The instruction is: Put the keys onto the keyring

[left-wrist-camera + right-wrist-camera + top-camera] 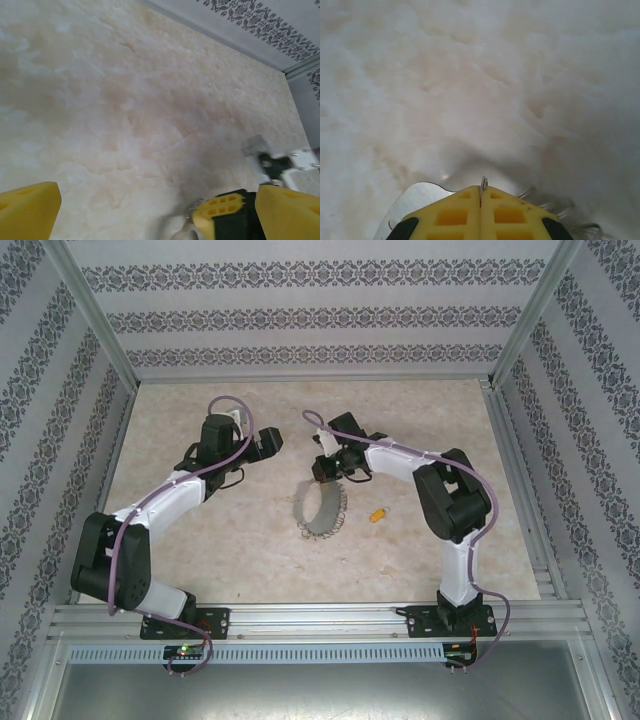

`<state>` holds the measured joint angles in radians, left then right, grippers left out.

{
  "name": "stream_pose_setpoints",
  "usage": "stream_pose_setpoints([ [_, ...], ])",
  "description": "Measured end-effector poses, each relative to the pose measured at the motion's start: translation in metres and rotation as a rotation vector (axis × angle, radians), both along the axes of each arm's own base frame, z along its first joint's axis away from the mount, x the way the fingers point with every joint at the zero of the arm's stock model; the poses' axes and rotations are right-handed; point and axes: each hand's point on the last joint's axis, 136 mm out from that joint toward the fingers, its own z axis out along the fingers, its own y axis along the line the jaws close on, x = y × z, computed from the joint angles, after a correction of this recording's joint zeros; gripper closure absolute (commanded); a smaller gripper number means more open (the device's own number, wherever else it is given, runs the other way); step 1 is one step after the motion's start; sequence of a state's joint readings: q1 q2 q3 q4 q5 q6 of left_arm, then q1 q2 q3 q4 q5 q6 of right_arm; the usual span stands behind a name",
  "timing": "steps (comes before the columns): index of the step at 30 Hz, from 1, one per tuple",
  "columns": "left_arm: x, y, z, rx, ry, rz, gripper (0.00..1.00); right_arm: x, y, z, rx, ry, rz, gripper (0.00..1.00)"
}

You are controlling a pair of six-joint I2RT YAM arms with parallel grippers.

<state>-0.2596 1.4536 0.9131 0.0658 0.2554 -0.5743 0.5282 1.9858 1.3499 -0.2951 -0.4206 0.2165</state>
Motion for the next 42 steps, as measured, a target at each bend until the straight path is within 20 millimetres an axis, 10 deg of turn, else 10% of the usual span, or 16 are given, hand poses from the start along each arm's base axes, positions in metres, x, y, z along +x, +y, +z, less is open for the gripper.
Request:
stream_pose_setpoints([
  [9,-0.024,-0.014,0.049,0.011,-0.133,-0.164,0.22,-0.018,0.006,0.126,0.251,-0.262,0.187,1.0],
  [19,-0.061,-0.059,0.098,-0.081,-0.31,-0.516,0.64,-0.022,-0.027,0.209,0.518,-0.461,0.283,1.0],
  [27,-0.077,-0.1,0.15,-0.162,-0.436,-0.722,0.68,-0.044,-0.029,0.237,0.643,-0.506,0.357,1.0],
  [42,-0.099,-0.131,0.173,-0.254,-0.518,-0.886,0.78,-0.081,-0.036,0.28,0.728,-0.612,0.432,1.0],
])
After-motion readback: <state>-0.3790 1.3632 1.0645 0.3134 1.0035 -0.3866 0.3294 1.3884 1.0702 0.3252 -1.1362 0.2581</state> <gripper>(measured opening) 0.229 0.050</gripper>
